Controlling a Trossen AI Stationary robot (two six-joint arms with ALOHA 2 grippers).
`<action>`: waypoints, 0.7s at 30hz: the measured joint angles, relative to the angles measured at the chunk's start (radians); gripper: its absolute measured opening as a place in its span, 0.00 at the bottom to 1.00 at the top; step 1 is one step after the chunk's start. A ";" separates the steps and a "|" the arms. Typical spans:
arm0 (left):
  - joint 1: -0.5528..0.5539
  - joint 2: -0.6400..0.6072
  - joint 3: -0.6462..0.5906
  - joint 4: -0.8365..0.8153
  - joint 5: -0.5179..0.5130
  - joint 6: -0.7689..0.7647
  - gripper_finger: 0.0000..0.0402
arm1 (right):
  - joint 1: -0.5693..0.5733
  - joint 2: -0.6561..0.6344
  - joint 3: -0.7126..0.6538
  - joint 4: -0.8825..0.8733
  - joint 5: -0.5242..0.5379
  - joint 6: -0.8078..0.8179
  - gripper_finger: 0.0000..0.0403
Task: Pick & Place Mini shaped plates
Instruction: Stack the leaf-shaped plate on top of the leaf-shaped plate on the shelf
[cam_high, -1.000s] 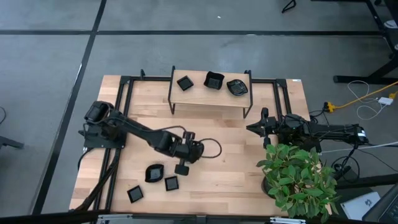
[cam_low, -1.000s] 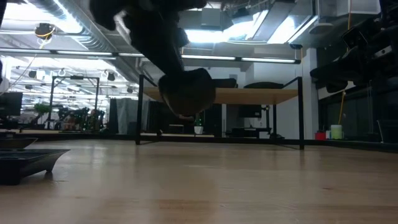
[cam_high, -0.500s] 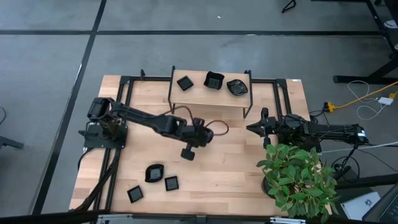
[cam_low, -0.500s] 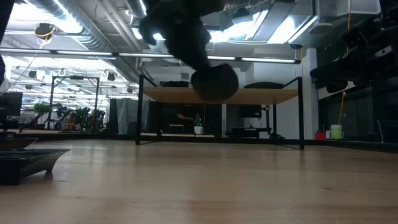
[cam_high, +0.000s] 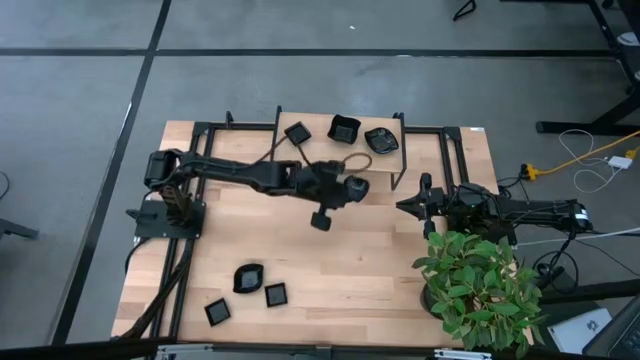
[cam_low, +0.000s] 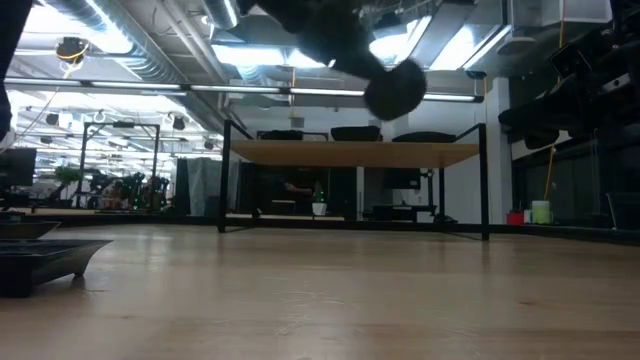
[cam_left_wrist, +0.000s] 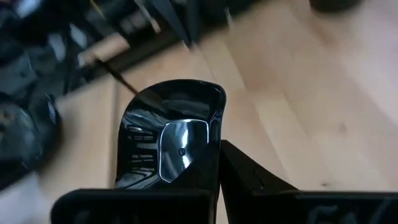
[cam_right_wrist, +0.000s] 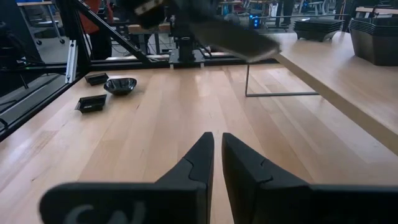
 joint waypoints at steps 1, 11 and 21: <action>0.012 0.000 0.000 0.037 0.025 -0.003 0.01 | 0.000 0.000 0.000 0.000 0.000 0.000 0.08; 0.131 0.003 0.000 0.380 0.140 -0.204 0.01 | 0.000 0.000 0.000 0.000 0.000 0.000 0.08; 0.232 0.066 0.001 0.599 0.157 -0.546 0.01 | 0.000 0.000 0.000 0.000 0.000 0.000 0.08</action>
